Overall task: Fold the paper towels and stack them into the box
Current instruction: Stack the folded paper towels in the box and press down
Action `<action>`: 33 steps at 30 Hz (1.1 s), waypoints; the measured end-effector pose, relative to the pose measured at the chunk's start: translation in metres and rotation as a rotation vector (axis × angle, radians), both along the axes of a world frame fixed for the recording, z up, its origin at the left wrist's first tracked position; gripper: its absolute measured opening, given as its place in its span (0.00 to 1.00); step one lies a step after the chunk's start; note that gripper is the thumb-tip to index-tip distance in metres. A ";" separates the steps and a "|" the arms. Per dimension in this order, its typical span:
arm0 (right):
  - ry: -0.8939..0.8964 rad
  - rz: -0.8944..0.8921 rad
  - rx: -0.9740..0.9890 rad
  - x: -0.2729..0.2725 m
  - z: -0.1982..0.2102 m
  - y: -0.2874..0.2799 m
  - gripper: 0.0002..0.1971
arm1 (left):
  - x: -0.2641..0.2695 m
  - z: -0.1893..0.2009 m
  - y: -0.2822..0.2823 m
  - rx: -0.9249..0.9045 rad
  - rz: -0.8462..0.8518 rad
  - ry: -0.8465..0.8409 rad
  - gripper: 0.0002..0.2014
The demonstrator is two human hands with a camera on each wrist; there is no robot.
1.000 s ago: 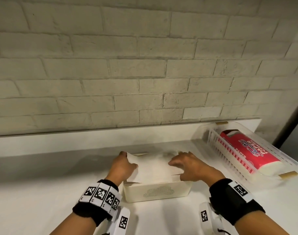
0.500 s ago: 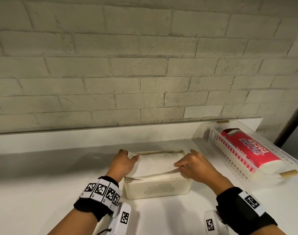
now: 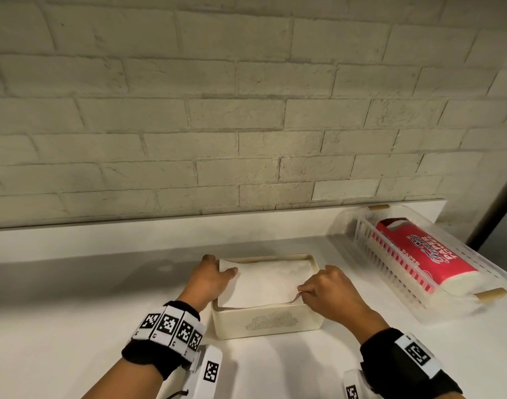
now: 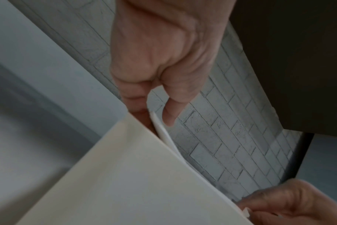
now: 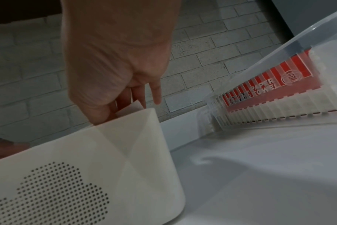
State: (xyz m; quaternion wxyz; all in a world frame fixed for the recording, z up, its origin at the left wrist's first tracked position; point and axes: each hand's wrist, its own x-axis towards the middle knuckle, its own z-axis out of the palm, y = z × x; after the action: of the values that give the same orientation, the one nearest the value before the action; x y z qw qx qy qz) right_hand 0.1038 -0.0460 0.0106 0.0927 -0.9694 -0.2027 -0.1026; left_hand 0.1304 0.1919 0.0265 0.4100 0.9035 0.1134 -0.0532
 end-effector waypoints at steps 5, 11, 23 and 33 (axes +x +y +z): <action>0.166 -0.058 -0.061 0.004 0.004 -0.002 0.18 | -0.003 0.003 -0.001 0.064 -0.003 0.010 0.29; 0.182 -0.074 -0.039 0.022 0.017 -0.012 0.16 | -0.002 0.005 -0.005 0.295 -0.059 0.002 0.29; 0.402 -0.092 -0.283 0.036 0.023 -0.004 0.20 | -0.011 -0.006 -0.003 1.034 -0.420 -0.128 0.18; 0.324 -0.196 -0.040 0.011 0.029 -0.010 0.19 | -0.030 0.005 0.001 0.981 -0.351 -0.195 0.19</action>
State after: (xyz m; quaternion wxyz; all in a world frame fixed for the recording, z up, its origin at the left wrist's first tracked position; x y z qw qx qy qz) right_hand 0.1146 -0.0561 0.0400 0.0942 -0.9900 -0.0917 0.0502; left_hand 0.1001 0.1927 0.0314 -0.0676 0.9952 -0.0665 0.0226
